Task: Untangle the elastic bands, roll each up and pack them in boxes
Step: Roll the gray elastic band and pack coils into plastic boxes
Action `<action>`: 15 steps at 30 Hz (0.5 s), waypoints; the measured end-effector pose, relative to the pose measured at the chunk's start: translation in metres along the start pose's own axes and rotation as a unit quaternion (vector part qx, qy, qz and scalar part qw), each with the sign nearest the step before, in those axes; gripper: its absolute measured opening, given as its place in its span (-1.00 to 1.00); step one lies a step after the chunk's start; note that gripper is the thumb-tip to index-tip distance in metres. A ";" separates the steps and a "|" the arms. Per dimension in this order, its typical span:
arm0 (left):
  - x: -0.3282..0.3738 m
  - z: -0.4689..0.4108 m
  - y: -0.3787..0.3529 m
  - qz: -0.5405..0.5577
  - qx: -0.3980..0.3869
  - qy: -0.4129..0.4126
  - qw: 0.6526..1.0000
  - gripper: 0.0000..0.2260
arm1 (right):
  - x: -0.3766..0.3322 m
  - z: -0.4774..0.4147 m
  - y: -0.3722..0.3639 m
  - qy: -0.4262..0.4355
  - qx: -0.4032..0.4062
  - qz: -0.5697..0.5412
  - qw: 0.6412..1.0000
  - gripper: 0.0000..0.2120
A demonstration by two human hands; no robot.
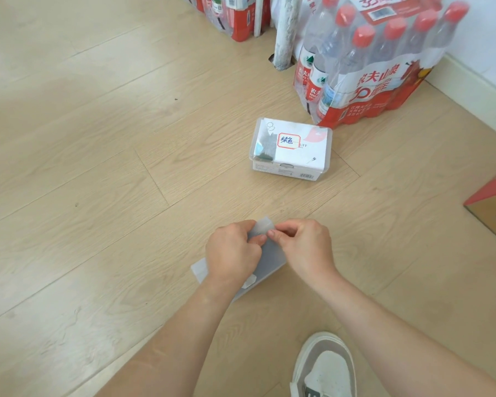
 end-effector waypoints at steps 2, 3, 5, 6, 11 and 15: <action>0.001 0.002 -0.001 0.008 -0.008 -0.019 1.000 -0.81 | 0.000 0.001 0.001 -0.004 0.003 0.001 1.000 -0.90; 0.001 0.002 -0.002 0.015 -0.016 -0.033 0.999 -0.80 | -0.001 0.002 0.002 -0.007 0.003 0.001 1.000 -0.87; 0.003 0.007 -0.004 0.012 -0.045 -0.079 0.996 -0.70 | -0.002 0.003 0.002 0.002 -0.003 -0.002 1.000 -0.73; 0.004 0.011 -0.005 -0.006 -0.069 -0.105 0.992 -0.57 | -0.004 0.003 0.001 0.017 -0.010 0.003 1.000 -0.66; -0.017 0.040 0.001 -0.161 -0.153 -0.128 0.967 0.08 | -0.014 0.005 -0.014 0.105 -0.075 0.083 0.988 -0.56; -0.021 0.046 0.014 -0.180 -0.061 -0.136 0.972 -0.15 | -0.017 0.003 -0.019 0.129 -0.140 0.083 0.978 -0.61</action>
Point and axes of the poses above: each hand's wrist, its own z-axis away from the middle knuckle, its own y-axis out of the back of the hand, x = y × z, the point moved 9 cm from there along -z, towards the middle knuckle, and after that the axes turned 11 degrees about x, right-handed, at the moved point
